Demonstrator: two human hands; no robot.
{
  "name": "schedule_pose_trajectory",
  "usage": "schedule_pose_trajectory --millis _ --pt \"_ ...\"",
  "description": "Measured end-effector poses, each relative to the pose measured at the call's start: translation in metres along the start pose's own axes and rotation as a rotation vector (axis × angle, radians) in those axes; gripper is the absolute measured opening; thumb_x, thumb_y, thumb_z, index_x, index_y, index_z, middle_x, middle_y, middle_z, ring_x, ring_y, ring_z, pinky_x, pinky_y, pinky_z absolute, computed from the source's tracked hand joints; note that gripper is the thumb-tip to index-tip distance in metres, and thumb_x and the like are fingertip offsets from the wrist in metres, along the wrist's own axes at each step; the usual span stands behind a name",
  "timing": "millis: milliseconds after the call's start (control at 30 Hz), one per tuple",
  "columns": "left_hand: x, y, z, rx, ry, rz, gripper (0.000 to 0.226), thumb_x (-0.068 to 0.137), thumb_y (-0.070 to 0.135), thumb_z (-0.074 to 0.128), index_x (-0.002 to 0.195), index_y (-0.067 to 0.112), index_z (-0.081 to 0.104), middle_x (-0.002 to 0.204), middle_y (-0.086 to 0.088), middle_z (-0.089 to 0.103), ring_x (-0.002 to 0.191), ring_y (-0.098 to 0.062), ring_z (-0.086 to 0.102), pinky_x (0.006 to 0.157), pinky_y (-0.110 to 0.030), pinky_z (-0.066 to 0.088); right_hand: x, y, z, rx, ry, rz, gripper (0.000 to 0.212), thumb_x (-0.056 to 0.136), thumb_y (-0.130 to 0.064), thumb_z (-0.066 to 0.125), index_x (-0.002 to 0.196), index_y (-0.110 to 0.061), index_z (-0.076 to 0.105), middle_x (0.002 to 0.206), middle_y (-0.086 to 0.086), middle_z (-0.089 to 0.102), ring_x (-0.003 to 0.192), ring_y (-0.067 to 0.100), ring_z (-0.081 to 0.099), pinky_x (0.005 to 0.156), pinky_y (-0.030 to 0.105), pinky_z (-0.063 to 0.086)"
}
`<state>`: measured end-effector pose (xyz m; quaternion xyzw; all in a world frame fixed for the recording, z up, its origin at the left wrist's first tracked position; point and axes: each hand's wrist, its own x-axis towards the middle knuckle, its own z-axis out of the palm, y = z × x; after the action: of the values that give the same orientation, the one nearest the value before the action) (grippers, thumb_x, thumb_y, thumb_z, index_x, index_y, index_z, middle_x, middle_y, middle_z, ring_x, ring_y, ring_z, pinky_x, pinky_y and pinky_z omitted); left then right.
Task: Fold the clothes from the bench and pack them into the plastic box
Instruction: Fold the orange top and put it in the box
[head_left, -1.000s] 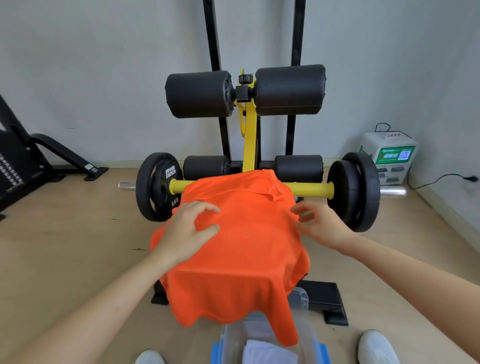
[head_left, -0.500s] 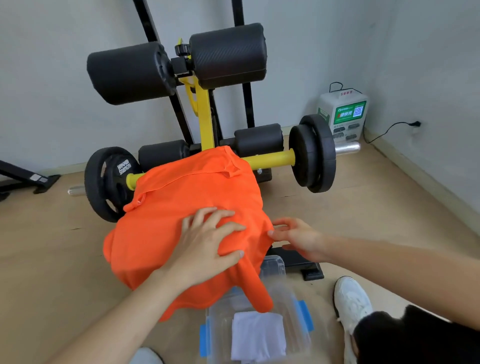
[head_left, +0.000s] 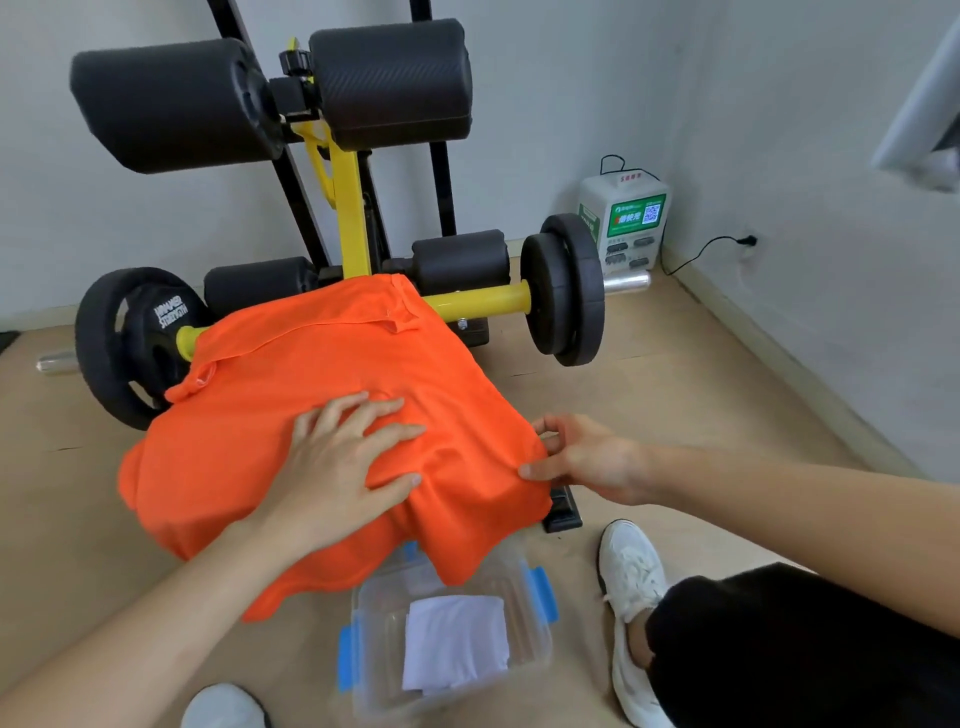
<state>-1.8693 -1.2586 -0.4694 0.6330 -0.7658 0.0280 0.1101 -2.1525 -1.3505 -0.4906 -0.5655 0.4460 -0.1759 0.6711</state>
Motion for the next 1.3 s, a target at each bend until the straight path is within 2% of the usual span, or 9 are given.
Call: schedule_pose_trajectory --millis 200,300,400,567,733,833,1000,1167,1300 --pt "-0.001 0.024 -0.003 -0.163 0.082 -0.061 0.055 0.072 0.07 0.051 0.119 0.045 0.066 0.138 0.02 0.055 0.137 -0.018 0.04 0.101 -0.046 0.033 -0.031 -0.047 0.019 0.029 0.07 -0.148 0.054 0.086 0.005 0.068 0.13 -0.021 0.053 0.106 0.016 0.072 0.085 0.024 0.069 0.068 0.033 0.058" --pt "0.001 0.041 -0.011 -0.423 0.162 -0.025 0.039 0.075 0.064 0.06 0.101 0.038 0.072 0.112 0.023 0.067 0.114 -0.007 0.059 0.096 -0.039 0.044 -0.036 -0.067 0.032 0.134 0.023 -0.185 0.04 0.091 0.003 0.062 0.126 -0.014 0.058 0.102 0.008 0.07 0.085 0.017 0.066 0.07 0.031 0.056" --pt "0.001 0.058 -0.02 -0.75 0.165 -0.141 0.036 0.07 0.061 0.068 0.085 0.029 0.072 0.087 0.014 0.073 0.09 -0.007 0.068 0.078 -0.029 0.051 -0.036 -0.075 0.042 0.227 -0.047 -0.162 0.029 0.094 -0.005 0.061 0.123 -0.012 0.062 0.101 0.008 0.065 0.088 0.017 0.063 0.079 0.036 0.057" --pt "0.003 0.063 -0.022 -0.807 0.137 -0.362 0.047 0.058 0.068 0.076 0.074 0.024 0.069 0.071 0.007 0.072 0.067 -0.007 0.066 0.064 -0.026 0.052 -0.034 -0.086 0.053 0.304 -0.122 -0.201 0.03 0.098 -0.009 0.056 0.128 -0.008 0.058 0.105 0.012 0.061 0.098 0.021 0.059 0.085 0.039 0.058" --pt "0.007 0.058 -0.02 -0.981 0.08 -0.403 0.008 0.083 0.014 0.079 0.077 0.016 0.075 0.069 0.003 0.074 0.061 -0.003 0.064 0.062 -0.021 0.045 -0.024 -0.087 0.055 0.296 -0.112 -0.24 0.033 0.098 -0.007 0.056 0.131 -0.009 0.056 0.104 0.011 0.064 0.098 0.022 0.065 0.092 0.044 0.057" --pt "0.004 0.048 -0.026 -1.088 0.078 -0.46 0.009 0.088 0.01 0.073 0.079 0.012 0.075 0.068 0.002 0.072 0.062 -0.006 0.06 0.064 -0.022 0.044 -0.016 -0.084 0.049 0.081 0.049 -0.282 0.031 0.097 -0.008 0.058 0.128 -0.009 0.059 0.106 0.014 0.067 0.097 0.025 0.067 0.085 0.04 0.06" --pt "-0.002 0.035 -0.037 -1.294 0.05 -0.512 0.017 0.09 0.019 0.071 0.081 0.005 0.07 0.069 -0.002 0.057 0.065 -0.011 0.049 0.061 -0.025 0.038 -0.004 -0.076 0.037 -0.6 0.297 -0.492 0.024 0.088 -0.03 0.072 0.11 -0.022 0.071 0.084 -0.002 0.067 0.073 0.006 0.059 0.072 0.024 0.05" --pt "-0.001 0.038 -0.046 -1.53 -0.036 -0.554 0.015 0.094 0.019 0.061 0.096 0.008 0.071 0.086 -0.01 0.065 0.076 -0.017 0.061 0.07 -0.028 0.049 -0.011 -0.087 0.047 -0.82 0.072 -0.858 0.071 0.073 -0.037 0.085 0.137 -0.028 0.055 0.126 -0.012 0.058 0.119 0.009 0.047 0.104 0.018 0.034" --pt "-0.002 0.037 -0.047 -1.625 -0.101 -0.531 0.021 0.09 0.021 0.06 0.102 0.006 0.07 0.091 -0.013 0.067 0.081 -0.018 0.066 0.074 -0.028 0.053 -0.009 -0.087 0.064 -0.799 -0.011 -0.861 0.052 0.078 -0.032 0.082 0.126 -0.023 0.066 0.117 -0.017 0.067 0.109 -0.003 0.057 0.096 0.014 0.042"
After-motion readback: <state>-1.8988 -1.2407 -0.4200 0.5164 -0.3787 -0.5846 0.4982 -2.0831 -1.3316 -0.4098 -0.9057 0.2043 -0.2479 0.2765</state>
